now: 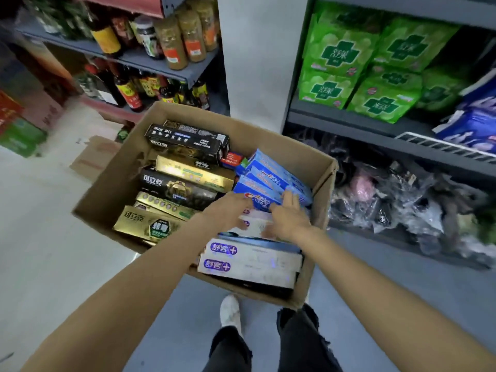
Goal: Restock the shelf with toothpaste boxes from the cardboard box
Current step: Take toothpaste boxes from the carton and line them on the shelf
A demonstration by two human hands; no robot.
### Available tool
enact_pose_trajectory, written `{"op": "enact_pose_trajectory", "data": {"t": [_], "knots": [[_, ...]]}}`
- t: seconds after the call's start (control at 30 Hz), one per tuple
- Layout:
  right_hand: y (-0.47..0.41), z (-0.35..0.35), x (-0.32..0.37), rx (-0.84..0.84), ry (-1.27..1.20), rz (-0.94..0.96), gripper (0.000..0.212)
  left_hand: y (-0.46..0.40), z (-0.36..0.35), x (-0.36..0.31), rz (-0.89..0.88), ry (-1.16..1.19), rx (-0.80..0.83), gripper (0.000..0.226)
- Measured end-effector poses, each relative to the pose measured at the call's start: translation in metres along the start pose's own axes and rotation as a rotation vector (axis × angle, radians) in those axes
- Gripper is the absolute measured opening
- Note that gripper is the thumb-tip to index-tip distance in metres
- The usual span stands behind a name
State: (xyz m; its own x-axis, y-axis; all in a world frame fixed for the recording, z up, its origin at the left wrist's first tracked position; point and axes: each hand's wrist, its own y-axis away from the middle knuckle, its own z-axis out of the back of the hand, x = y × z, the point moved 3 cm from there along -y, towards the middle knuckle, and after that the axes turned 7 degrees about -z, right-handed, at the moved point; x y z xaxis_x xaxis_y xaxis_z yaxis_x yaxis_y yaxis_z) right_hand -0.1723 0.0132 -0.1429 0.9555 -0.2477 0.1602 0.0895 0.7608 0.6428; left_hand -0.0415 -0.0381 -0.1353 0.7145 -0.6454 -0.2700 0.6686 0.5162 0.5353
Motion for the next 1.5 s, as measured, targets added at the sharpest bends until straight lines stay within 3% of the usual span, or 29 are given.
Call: {"op": "enact_pose_trajectory", "data": {"t": [0.07,0.17,0.23,0.33,0.37,0.43,0.57,0.67,0.73,0.83,0.93,1.03,1.27,1.37,1.5], "knots": [[0.005,-0.006,0.006,-0.062,-0.02,-0.039,0.062,0.003,0.005,0.004,-0.054,0.007,-0.11,0.053],[0.01,-0.005,0.008,-0.166,-0.084,-0.069,0.06,0.015,0.012,0.011,-0.132,0.046,-0.274,0.054],[0.015,0.002,0.007,-0.22,-0.172,-0.103,0.06,0.026,0.018,0.011,-0.175,0.064,-0.51,0.058],[0.025,0.015,-0.004,-0.299,-0.476,-0.255,0.058,0.041,0.026,0.013,-0.07,0.076,-0.802,0.065],[0.028,0.017,-0.008,-0.315,-0.632,-0.311,0.057,0.043,0.027,0.014,-0.039,0.143,-0.781,0.063],[0.035,0.02,-0.014,-0.352,-0.857,-0.373,0.054,0.04,0.02,0.014,-0.061,0.281,-0.544,0.056],[0.052,0.018,-0.01,-0.359,-0.81,-0.356,0.053,0.035,-0.008,-0.012,-0.249,0.311,0.03,0.056],[0.06,0.013,-0.008,-0.391,-0.842,-0.351,0.052,0.03,-0.024,-0.031,-0.296,0.196,0.175,0.07],[0.065,0.011,-0.012,-0.42,-0.915,-0.359,0.049,0.025,-0.026,-0.036,-0.309,0.121,0.161,0.068],[0.071,0.012,-0.021,-0.468,-1.002,-0.353,0.046,0.021,-0.023,-0.039,-0.345,0.043,0.077,0.038],[0.078,0.016,-0.026,-0.513,-1.059,-0.329,0.048,0.022,-0.014,-0.032,-0.323,0.048,-0.051,0.029],[0.084,0.021,-0.03,-0.553,-1.122,-0.321,0.047,0.025,0.0,-0.013,-0.219,0.272,-0.215,0.03],[0.091,0.035,-0.04,-0.505,-1.367,-0.309,0.04,0.033,0.051,-0.012,-0.016,1.109,-0.462,0.024],[0.103,0.051,-0.045,-0.504,-1.424,-0.25,0.036,0.029,0.073,-0.037,0.033,1.286,-0.455,0.026],[0.119,0.075,-0.071,-0.519,-1.565,-0.174,0.029,0.011,0.098,-0.088,0.028,1.357,-0.467,0.024]]}}
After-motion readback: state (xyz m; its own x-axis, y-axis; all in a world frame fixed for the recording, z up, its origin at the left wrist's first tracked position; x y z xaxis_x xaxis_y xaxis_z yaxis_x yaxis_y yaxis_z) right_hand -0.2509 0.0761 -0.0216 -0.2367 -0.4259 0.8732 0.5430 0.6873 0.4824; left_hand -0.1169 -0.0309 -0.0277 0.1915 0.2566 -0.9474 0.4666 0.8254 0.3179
